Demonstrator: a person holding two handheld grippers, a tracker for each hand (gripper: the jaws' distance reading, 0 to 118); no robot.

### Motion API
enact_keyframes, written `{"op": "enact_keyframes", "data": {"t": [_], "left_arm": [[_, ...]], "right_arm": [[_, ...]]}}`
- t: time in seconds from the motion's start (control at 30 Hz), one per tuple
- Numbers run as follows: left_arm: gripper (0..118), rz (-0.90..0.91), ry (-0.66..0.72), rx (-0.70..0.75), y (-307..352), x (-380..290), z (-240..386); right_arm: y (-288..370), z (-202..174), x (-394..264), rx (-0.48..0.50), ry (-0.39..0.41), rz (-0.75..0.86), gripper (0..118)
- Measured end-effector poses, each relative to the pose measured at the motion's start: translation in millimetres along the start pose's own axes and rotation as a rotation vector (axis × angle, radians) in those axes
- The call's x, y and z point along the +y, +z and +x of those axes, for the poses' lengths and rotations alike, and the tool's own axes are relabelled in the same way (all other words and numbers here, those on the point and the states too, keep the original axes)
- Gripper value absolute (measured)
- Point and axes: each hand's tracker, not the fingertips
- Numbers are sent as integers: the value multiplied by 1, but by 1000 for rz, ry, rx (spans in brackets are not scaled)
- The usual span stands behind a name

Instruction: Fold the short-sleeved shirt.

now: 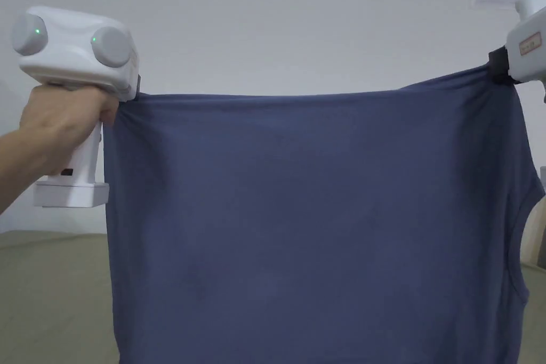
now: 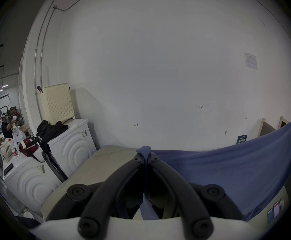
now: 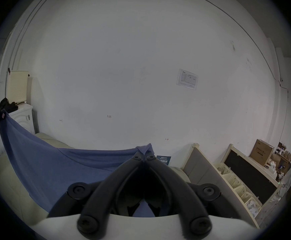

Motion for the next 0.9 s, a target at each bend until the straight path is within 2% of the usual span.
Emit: {"op": "enact_keyframes", "data": {"t": [0.5,0.6,0.73,0.77,0.9], "left_arm": [[1,-53,-18,32,-132,-52,49],[1,-92,-46,38,-156,-75,57],[1,-156,-50,16,-176,-115,61],[1,-171,-66,14,-178,-127,63],[1,-237,-65,-16,-169,-176,61]], "right_arm": [[-133,-22,-43,-8,29,-41,1],[-149,-28,-68,-1,43,-72,1],[-157,-34,-117,27,20,-132,1],[-158,-34,-129,32,33,-154,1],[-139,-36,-185,60,-4,-223,1]]}}
